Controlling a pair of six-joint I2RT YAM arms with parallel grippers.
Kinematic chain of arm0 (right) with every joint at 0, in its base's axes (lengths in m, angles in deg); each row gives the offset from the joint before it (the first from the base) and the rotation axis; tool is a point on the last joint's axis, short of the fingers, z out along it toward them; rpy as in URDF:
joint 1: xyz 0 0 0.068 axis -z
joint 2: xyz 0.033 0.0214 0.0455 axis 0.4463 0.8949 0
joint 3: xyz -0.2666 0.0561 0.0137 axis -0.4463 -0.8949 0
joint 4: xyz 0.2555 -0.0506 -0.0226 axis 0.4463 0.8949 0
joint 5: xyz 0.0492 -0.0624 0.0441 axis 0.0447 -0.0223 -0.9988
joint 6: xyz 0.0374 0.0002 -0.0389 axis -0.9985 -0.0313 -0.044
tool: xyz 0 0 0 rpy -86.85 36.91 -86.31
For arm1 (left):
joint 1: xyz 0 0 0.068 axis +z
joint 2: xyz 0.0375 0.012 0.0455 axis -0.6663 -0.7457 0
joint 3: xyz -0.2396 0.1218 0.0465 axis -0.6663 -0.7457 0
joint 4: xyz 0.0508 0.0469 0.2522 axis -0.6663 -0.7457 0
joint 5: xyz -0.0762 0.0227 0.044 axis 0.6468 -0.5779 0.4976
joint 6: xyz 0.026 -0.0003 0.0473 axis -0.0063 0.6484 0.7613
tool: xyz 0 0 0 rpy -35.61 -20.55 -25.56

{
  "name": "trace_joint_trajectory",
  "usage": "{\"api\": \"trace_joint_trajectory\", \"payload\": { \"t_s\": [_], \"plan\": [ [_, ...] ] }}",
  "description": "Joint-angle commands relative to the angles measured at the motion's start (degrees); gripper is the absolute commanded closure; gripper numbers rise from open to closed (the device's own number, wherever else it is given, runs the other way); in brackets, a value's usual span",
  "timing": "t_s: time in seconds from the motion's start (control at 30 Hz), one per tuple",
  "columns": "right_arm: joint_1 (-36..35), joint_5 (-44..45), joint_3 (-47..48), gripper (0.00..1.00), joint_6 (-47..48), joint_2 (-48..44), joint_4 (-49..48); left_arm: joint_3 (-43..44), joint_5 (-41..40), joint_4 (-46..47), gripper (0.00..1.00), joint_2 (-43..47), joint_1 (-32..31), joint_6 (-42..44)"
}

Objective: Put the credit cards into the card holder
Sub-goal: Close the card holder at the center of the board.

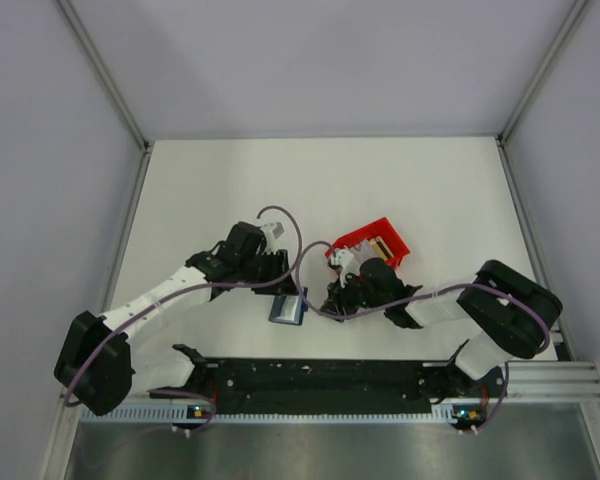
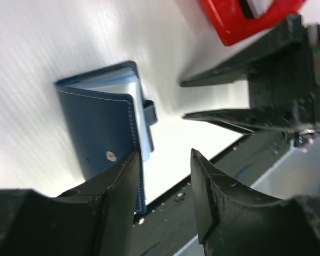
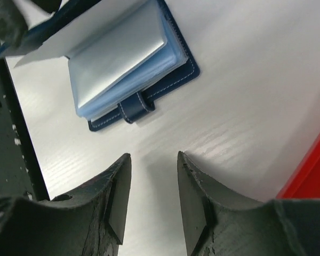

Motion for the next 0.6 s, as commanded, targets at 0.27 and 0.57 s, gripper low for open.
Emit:
{"api": "trace_joint_trajectory", "payload": {
  "t_s": [0.27, 0.57],
  "plan": [
    [-1.3, -6.7, -11.9, 0.55, 20.5, 14.0, -59.7, -9.4, -6.5, 11.7, 0.87, 0.9, -0.1, -4.6],
    [-4.9, -4.4, -8.8, 0.54, 27.9, 18.0, -59.6, -11.7, -7.7, 12.5, 0.94, -0.6, -0.1, -4.1]
  ]
}}
